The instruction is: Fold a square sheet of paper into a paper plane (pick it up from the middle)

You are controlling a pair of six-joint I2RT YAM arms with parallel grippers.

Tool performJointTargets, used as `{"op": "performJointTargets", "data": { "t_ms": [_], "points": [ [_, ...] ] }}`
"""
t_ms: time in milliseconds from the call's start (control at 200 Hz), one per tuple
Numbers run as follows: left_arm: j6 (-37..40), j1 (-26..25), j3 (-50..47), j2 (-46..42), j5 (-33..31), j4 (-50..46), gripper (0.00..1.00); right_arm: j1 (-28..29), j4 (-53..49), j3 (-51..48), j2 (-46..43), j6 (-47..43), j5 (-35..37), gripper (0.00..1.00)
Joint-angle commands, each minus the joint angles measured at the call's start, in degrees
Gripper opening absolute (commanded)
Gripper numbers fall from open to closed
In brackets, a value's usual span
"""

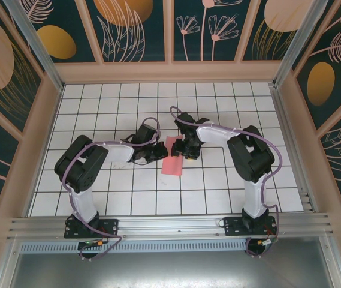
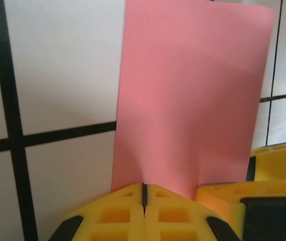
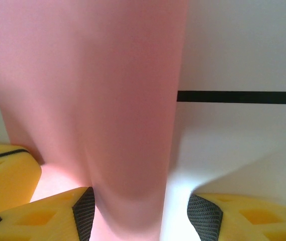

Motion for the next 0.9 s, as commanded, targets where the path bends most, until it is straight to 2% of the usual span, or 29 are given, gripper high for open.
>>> {"op": "performJointTargets", "data": {
  "t_ms": [0,130,315,390,480,605,721,771,896],
  "points": [
    [0.95,-0.28,0.66,2.52,-1.13,-3.23,0.0,-0.67,7.78,-5.03,9.08,-1.13,6.06,0.61],
    [0.92,-0.32,-0.39,3.06,-1.35,-3.02,0.0,-0.74,9.28,-4.35,6.84,-0.27,5.58,0.62],
    [0.07,-0.26,-2.9,2.5,-1.08,-0.95,0.0,-1.31,15.11,-4.67,-2.71,3.82,7.52,0.66],
    [-0.13,-0.33,-3.45,2.27,-1.0,-0.39,0.0,-2.27,18.92,-7.91,-8.23,6.33,8.26,0.68],
    [-0.42,-0.32,-4.12,1.85,-0.7,0.29,0.0,-3.74,28.4,-14.92,-14.63,9.51,3.71,0.66],
    [-0.29,-0.26,-4.19,1.49,-0.7,0.32,0.0,-3.73,37.78,-21.8,-20.59,11.72,-0.5,0.48],
    [-0.19,-0.28,-4.44,1.47,-0.64,0.68,0.0,-3.47,45.01,-25.22,-21.81,13.22,-8.34,0.21],
    [-0.19,-0.28,-4.31,1.52,-0.54,0.69,0.0,-3.0,45.86,-25.85,-21.54,13.75,-9.48,0.11],
    [-0.11,-0.31,-4.42,1.56,-0.68,0.8,0.0,-2.19,46.91,-27.16,-20.21,13.86,-11.02,0.04]
  ]
}}
